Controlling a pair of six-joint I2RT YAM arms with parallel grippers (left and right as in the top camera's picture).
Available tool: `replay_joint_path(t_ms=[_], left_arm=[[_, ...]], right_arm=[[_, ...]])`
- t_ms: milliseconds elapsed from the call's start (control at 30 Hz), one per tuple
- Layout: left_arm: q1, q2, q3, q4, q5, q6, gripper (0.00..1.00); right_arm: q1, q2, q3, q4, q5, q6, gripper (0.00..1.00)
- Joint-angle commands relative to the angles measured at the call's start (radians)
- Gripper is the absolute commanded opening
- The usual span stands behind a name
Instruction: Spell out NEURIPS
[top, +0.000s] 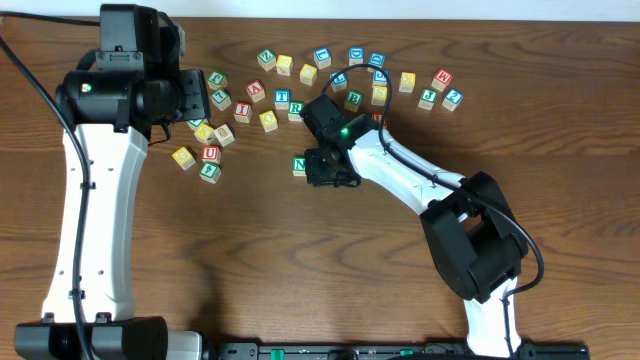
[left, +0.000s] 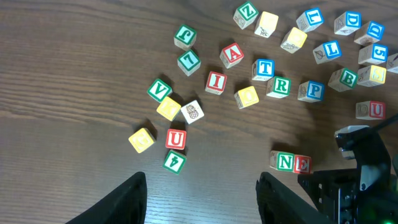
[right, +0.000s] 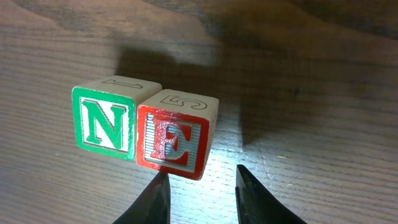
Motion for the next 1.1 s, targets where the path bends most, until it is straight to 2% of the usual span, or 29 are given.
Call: replay_joint_path(t_ms=[0,233,433,633,833,1067], left_arm=[[-0.001,-0.003,0.005,-0.004,-0.009,-0.005,0.56],[-0.001,-0.003,0.005,-0.003,-0.009,-0.005,0.56],[-0.001,-0.003,0.005,-0.004,-0.009,-0.005,0.56],[-0.001,-0.003,0.005,-0.004,-0.009,-0.005,0.56],[-0.001,-0.003,0.005,-0.004,-0.009,-0.005,0.56],[-0.001,-0.003,0.005,-0.004,-0.009,-0.005,0.56]], right_arm=[[-0.008,-0.025,0.035,-0.024,-0.013,-0.036,0.29],[-0.055,-0.158,0.167,-0.142,0.037,-0.105,0.38],[-0.102,-0.249,0.201,-0.13,0.106,-0.119,0.4],[-0.129,-0.236,0.229,-0.11,0.051,-0.145,0.39],[-0.136,-0.189,0.343,-0.166,0.122,-0.165,0.4],[-0.152,-0.115,0.353,-0.145,0.146,-0.159,0.39]])
